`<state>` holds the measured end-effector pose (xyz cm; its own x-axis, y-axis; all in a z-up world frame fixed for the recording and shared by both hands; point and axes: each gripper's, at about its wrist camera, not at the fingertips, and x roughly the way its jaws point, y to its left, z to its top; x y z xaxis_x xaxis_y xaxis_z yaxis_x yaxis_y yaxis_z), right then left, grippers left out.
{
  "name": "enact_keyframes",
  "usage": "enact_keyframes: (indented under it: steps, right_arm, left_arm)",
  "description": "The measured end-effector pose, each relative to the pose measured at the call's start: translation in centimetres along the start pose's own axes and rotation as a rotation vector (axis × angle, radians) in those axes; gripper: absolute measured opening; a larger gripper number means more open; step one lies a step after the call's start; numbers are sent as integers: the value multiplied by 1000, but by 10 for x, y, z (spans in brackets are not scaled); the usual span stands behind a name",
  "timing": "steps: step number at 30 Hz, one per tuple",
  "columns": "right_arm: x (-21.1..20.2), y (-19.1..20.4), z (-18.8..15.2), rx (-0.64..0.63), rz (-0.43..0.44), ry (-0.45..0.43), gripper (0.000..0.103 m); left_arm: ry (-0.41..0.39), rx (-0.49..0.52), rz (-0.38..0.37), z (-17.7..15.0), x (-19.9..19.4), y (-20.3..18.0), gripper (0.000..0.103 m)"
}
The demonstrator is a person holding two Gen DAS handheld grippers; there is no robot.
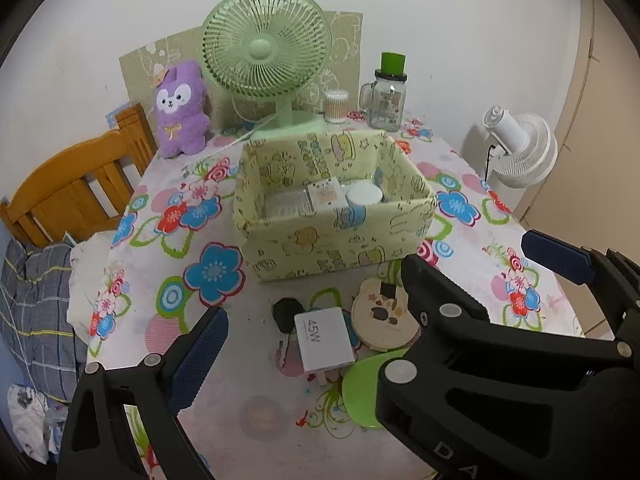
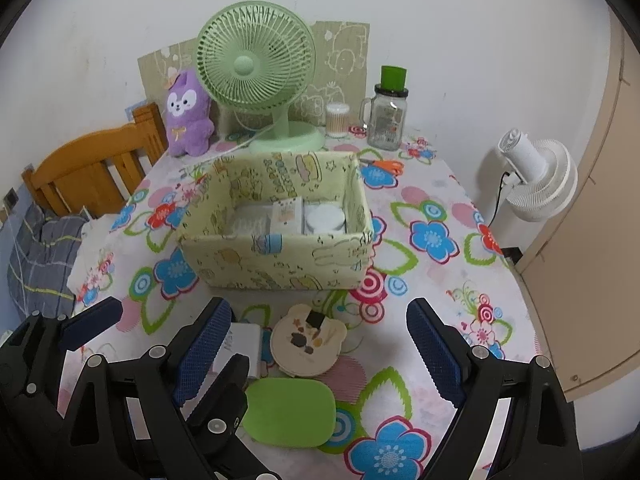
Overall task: Organize rigid objects
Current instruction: 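Withdraw both tools from the fabric box back toward the remaining items, then reach the left tool to the white charger while the right tool reaches the wooden coaster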
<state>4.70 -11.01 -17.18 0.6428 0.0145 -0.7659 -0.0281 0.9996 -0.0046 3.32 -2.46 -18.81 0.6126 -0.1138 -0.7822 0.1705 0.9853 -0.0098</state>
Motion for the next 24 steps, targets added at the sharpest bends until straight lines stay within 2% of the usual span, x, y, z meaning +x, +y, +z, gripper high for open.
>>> enact_keyframes:
  steps: [14, 24]
  right_arm:
    - [29, -1, -29, -16, 17, 48, 91]
    - [56, -6, -38, -20, 16, 73, 91]
  left_arm:
    - [39, -31, -1, -27, 30, -1, 98]
    - [63, -42, 3, -35, 56, -2, 97]
